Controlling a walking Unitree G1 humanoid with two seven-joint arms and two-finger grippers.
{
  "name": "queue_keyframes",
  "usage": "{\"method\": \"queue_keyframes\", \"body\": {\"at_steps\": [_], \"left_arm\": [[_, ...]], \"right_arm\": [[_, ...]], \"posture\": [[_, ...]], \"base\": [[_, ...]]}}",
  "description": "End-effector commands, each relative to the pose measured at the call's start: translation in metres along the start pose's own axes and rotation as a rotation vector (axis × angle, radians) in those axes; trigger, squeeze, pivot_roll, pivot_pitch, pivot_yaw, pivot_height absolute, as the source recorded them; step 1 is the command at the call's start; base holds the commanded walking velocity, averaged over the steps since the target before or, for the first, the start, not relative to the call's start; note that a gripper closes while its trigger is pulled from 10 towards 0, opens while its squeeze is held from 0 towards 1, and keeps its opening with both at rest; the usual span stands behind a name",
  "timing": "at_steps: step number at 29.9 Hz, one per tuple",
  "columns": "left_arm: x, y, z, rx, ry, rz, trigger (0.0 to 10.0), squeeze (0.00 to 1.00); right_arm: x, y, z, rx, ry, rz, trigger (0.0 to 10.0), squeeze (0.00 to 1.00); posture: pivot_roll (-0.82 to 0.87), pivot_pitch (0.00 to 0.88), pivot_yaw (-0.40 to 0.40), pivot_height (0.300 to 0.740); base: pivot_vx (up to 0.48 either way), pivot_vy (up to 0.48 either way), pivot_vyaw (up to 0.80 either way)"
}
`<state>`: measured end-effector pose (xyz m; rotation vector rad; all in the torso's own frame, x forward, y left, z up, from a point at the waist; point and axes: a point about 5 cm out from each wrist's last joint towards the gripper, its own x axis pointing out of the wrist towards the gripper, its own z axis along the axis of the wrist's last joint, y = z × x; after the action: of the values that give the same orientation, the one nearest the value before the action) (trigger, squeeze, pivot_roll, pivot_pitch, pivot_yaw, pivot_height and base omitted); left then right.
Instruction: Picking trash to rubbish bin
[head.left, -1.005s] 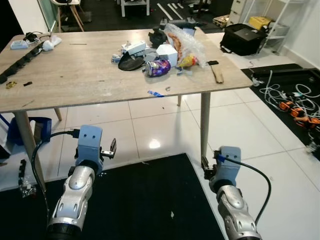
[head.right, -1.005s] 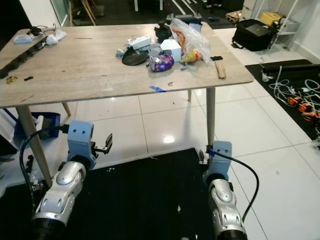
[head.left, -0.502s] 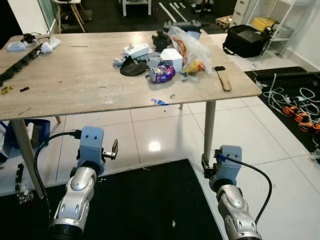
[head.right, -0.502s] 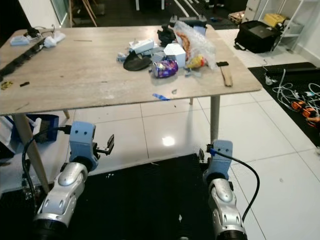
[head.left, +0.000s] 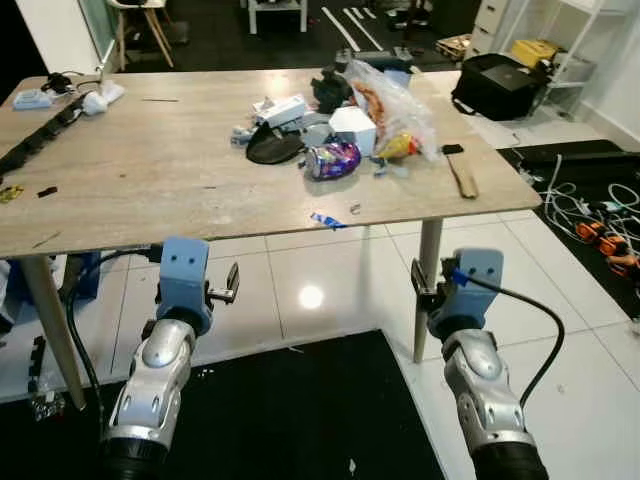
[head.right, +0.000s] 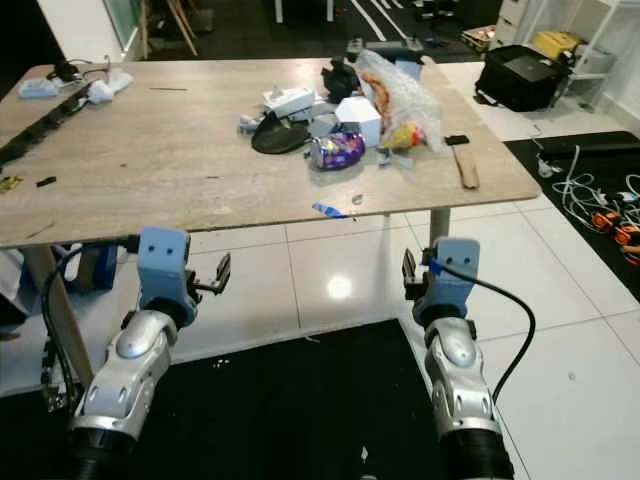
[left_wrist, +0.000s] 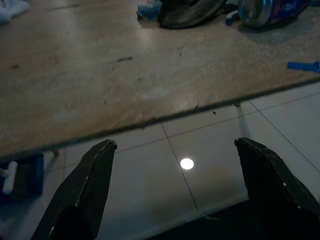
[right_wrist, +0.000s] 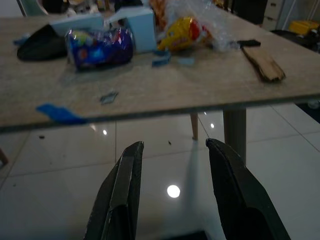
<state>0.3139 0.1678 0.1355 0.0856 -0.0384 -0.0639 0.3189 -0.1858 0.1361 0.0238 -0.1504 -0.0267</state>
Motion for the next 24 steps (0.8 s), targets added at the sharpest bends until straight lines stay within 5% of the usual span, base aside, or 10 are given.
{"method": "queue_keyframes", "body": {"at_steps": [1,24], "left_arm": [[0.0006,-0.0049,0.001,-0.017,0.004,-0.013,10.0,0.0],[0.0016,-0.0115,0.0066,-0.026,-0.004,-0.033,10.0,0.0]], "right_arm": [[-0.0018,-0.0031,-0.001,-0.013,0.006,-0.003,10.0,0.0],[-0.0039,-0.0013,0.0044,-0.024,-0.008,0.017,10.0,0.0]], "posture": [[-0.06,0.098,0.006,0.74],[-0.06,0.11,0.002,0.74]], "base": [[0.3,0.0,0.0],[0.298,0.0,0.0]]}}
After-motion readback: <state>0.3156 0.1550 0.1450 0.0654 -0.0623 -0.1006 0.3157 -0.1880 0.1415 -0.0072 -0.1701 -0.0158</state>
